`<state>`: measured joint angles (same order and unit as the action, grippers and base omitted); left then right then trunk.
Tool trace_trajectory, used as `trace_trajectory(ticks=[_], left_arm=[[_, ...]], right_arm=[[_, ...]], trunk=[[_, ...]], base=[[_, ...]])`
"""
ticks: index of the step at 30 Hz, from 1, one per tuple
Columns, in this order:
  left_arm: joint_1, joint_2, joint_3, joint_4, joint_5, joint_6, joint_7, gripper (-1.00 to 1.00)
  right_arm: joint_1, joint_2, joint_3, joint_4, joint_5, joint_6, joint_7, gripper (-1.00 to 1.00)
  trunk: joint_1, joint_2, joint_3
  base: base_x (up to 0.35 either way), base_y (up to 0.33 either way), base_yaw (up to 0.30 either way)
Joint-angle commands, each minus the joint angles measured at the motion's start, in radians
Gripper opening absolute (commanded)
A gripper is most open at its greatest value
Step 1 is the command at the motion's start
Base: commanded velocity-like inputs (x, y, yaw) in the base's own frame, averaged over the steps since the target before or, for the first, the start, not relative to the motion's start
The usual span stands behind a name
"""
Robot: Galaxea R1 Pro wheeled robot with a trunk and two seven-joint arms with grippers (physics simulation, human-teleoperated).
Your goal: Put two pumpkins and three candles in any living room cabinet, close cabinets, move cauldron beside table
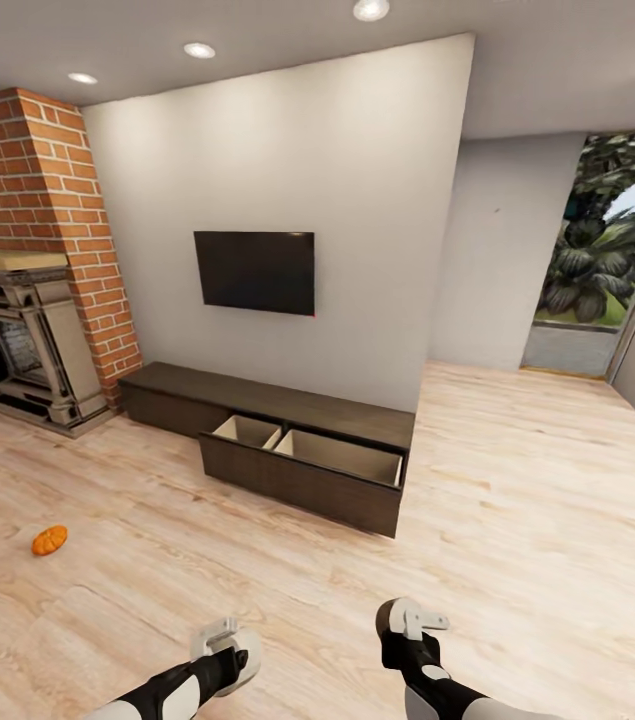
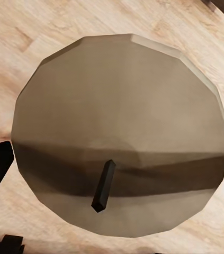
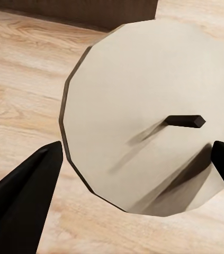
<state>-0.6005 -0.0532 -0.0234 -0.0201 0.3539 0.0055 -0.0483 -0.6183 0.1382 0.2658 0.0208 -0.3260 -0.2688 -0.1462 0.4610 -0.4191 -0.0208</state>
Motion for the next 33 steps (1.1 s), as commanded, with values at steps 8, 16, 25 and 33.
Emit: trace_trajectory(ticks=[8, 16, 25, 33], left_arm=[[-0.001, 0.000, -0.003, 0.000, 0.008, 0.001, -0.003, -1.00], [-0.001, 0.000, -0.003, 0.000, 0.008, 0.001, -0.003, -1.00], [-0.001, 0.000, -0.003, 0.000, 0.008, 0.001, -0.003, -1.00], [-0.001, 0.000, -0.003, 0.000, 0.008, 0.001, -0.003, -1.00]], right_arm=[[-0.001, 0.001, 0.009, 0.002, -0.008, -0.004, -0.002, -1.00], [-0.001, 0.001, 0.009, 0.002, -0.008, -0.004, -0.001, -1.00], [-0.001, 0.001, 0.009, 0.002, -0.008, -0.004, -0.001, -1.00], [0.000, 0.001, 0.009, 0.002, -0.008, -0.005, -0.001, -1.00]], trunk=[[0.001, -0.002, -0.002], [0.001, -0.002, 0.003], [0.001, -0.002, 0.011], [0.001, -0.002, 0.017]], base=[[0.164, 0.133, -0.068], [0.261, 0.221, -0.218], [0.261, 0.234, -0.228], [0.261, 0.226, -0.225]])
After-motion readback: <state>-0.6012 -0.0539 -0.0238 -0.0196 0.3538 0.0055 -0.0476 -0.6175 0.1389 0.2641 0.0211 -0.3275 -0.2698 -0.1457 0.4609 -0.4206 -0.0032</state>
